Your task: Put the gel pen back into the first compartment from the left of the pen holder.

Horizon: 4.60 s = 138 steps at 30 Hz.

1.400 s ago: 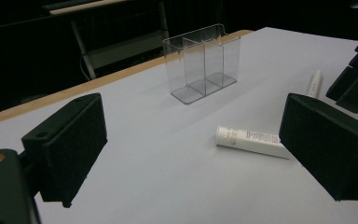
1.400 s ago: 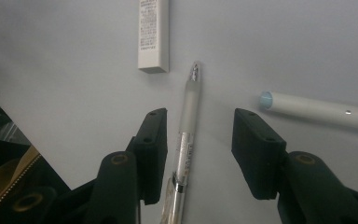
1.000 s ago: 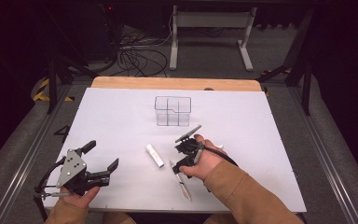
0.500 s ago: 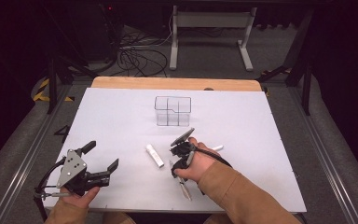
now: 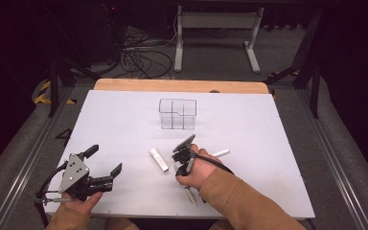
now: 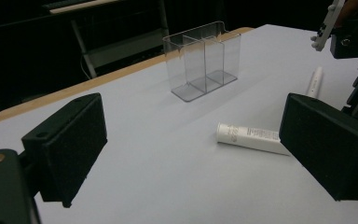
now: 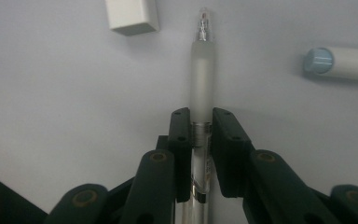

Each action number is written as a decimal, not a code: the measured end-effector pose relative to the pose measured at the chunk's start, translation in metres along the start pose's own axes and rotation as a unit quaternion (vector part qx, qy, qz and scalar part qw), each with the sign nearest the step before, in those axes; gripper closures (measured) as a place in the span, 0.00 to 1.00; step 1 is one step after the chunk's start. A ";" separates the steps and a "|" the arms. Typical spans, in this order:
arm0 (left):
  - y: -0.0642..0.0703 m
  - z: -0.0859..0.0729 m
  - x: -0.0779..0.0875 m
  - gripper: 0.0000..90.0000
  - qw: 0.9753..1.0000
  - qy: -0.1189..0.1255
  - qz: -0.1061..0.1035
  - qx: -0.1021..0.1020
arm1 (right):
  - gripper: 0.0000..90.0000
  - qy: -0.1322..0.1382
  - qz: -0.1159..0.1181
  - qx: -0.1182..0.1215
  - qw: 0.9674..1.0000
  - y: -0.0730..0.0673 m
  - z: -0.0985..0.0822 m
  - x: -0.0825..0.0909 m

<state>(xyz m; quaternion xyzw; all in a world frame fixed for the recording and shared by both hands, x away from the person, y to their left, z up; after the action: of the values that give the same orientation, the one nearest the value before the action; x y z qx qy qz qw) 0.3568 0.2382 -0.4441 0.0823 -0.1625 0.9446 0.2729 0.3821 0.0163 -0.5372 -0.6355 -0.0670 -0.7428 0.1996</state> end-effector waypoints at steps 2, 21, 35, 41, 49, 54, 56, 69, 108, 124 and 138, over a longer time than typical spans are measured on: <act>0.000 0.000 0.000 0.09 1.000 0.000 0.000 -0.001 | 0.88 0.000 -0.005 -0.003 1.000 0.000 0.000 0.000; 0.000 0.000 0.000 0.09 1.000 0.000 0.001 -0.001 | 0.89 0.004 -0.010 -0.007 1.000 0.000 0.000 -0.001; 0.000 0.000 0.000 0.09 1.000 0.000 0.001 -0.001 | 0.89 0.011 0.001 -0.015 1.000 0.001 0.001 0.006; 0.001 0.000 0.000 0.09 1.000 0.000 0.001 -0.002 | 0.89 0.036 0.013 -0.014 0.999 0.002 0.005 0.024; 0.000 0.000 0.000 0.09 1.000 0.000 0.001 -0.001 | 0.89 0.052 0.022 -0.015 0.998 0.004 0.008 0.034; 0.000 0.000 0.000 0.09 1.000 0.000 0.002 -0.002 | 0.89 0.064 0.028 -0.014 0.997 0.004 0.010 0.039; 0.000 0.000 0.000 0.09 1.000 0.000 0.002 -0.002 | 0.89 0.074 0.035 -0.012 0.997 0.003 0.013 0.043; 0.000 0.000 0.000 0.09 1.000 0.000 0.002 -0.002 | 0.89 0.163 0.078 0.011 0.983 0.004 0.034 0.068; 0.000 0.000 0.000 0.09 1.000 -0.001 0.004 -0.002 | 0.89 0.362 0.156 0.051 0.918 0.001 0.077 0.125; -0.001 -0.001 0.000 0.09 1.000 -0.001 0.004 -0.001 | 0.89 0.416 0.180 0.055 0.890 0.004 0.111 0.144; -0.001 -0.001 -0.001 0.09 1.000 -0.001 0.004 0.001 | 0.89 0.453 0.174 0.056 0.873 0.005 0.153 0.152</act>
<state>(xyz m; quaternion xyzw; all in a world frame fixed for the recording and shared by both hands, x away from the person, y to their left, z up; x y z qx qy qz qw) 0.3575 0.2389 -0.4452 0.0824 -0.1625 0.9458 0.2688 0.5069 0.0338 -0.3628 -0.2187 0.1010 -0.8976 0.3693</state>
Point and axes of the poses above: each handheld gripper's, and its own axes: x roughly backward along the jaws, z roughly out of its top, y roughly to its right, the point moved 10 cm from there along -x, roughly forward along the jaws, and after that the axes turned 8 degrees about -x, right-handed, at the moved point
